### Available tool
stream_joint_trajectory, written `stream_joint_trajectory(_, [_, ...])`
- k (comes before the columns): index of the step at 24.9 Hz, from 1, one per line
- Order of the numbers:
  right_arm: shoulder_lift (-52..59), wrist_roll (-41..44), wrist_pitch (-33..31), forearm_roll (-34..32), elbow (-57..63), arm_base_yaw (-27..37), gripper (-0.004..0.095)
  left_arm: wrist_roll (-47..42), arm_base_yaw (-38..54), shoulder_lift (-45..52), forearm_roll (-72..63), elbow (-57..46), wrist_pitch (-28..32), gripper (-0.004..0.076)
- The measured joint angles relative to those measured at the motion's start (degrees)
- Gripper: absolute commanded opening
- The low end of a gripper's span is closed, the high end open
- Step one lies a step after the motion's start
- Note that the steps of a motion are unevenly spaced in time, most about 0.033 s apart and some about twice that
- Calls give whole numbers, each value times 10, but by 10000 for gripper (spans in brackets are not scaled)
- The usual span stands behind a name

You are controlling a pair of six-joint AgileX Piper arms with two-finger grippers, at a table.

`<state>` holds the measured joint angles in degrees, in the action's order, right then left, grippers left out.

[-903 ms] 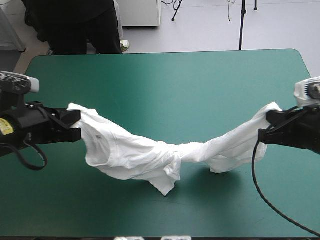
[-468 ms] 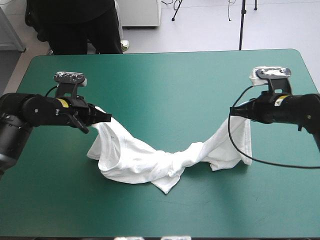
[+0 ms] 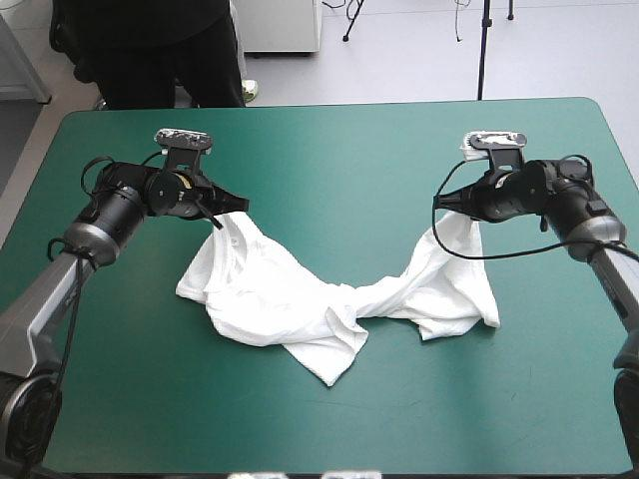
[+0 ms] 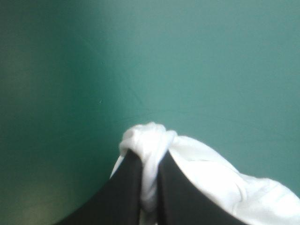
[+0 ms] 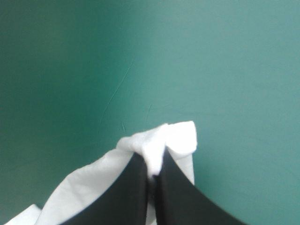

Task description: Fold the cloth

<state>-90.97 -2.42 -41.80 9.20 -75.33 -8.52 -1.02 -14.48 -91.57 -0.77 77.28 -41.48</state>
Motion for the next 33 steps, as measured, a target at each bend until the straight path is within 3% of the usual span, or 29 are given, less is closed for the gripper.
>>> stream_joint_trajectory(7, [-51, 0, 25, -26, -18, 0, -10, -12, 0, -56, 1, 0, 59, -7])
stream_joint_trajectory(9, [-64, 3, 20, -35, -31, 0, 42, -14, 0, -63, 1, 0, 62, 22])
stream_joint_trajectory(12, [-84, 3, 9, -52, -58, 0, 241, -14, 0, -66, 1, 0, 57, 153])
stream_joint_trajectory(17, [-100, 3, -16, -79, -113, 0, 692, -2, 0, -67, 2, 6, 39, 485])
stream_joint_trajectory(19, [-100, 3, -38, -84, -143, 0, 771, 1, 0, -67, 2, 20, 14, 549])
stream_joint_trajectory(21, [-100, 3, -68, -86, -178, 0, 759, 2, 0, -67, 5, 43, -26, 554])
stream_joint_trajectory(26, [-19, -2, -187, -92, -221, 0, 743, 50, -2, -16, 19, 161, -223, 554])
stream_joint_trajectory(29, [59, -2, -237, -101, -223, 0, 743, 51, -2, 60, 47, 149, -276, 554])
stream_joint_trajectory(33, [176, 6, -253, -102, -171, 0, 743, 10, -2, 157, 124, 64, -286, 554])
